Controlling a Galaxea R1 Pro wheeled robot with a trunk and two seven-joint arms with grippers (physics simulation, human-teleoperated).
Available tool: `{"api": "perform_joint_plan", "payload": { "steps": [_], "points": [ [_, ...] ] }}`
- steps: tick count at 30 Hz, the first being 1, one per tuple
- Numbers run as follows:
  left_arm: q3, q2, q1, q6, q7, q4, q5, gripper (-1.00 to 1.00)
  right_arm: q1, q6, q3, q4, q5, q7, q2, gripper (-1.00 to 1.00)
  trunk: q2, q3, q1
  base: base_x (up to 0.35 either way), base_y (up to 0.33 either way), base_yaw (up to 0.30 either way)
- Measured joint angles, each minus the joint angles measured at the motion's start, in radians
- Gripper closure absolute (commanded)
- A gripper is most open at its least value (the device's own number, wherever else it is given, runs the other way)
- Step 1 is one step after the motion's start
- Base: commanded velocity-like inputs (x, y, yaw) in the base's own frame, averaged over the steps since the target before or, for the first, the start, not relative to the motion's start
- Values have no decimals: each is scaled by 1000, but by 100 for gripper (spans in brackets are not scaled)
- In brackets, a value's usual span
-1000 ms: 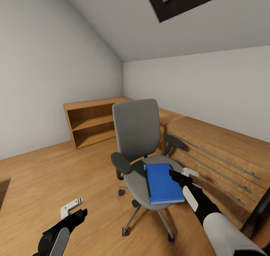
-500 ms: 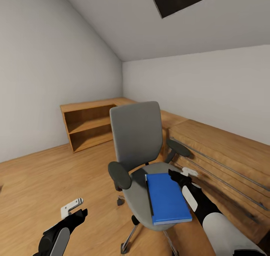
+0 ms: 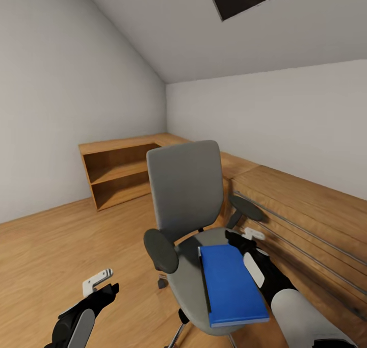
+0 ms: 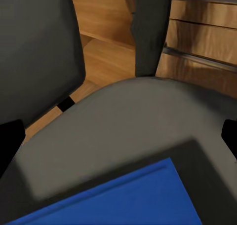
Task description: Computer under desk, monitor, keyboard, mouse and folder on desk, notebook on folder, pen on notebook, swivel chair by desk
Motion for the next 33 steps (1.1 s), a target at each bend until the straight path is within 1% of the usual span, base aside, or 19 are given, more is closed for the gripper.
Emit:
{"api": "perform_joint_plan", "payload": {
  "steps": [7,10,12,25,33],
  "points": [
    [1,1,0,3,2,-7,3,-100,0,0,1,0,1,-3,10,-100,0,0,0,3,0,26],
    [5,1,0,4,2,-12,5,-100,0,1,2,-1,2,-5,22,-100,0,0,0,0,0,157],
    [6,0,0,5,3,-20,6,-100,0,1,2,-1,2,-5,25,-100,0,0,0,0,0,211],
    [2,-2,0,4,7,-29,6,-100,0,1,1,-2,3,-2,25,-100,0,0,0,0,0,28],
    [2,-2,0,4,8,-29,6,-100,0,1,5,-2,11,-5,25,-100,-56,-25,31,0,0,0]
  ]
}}
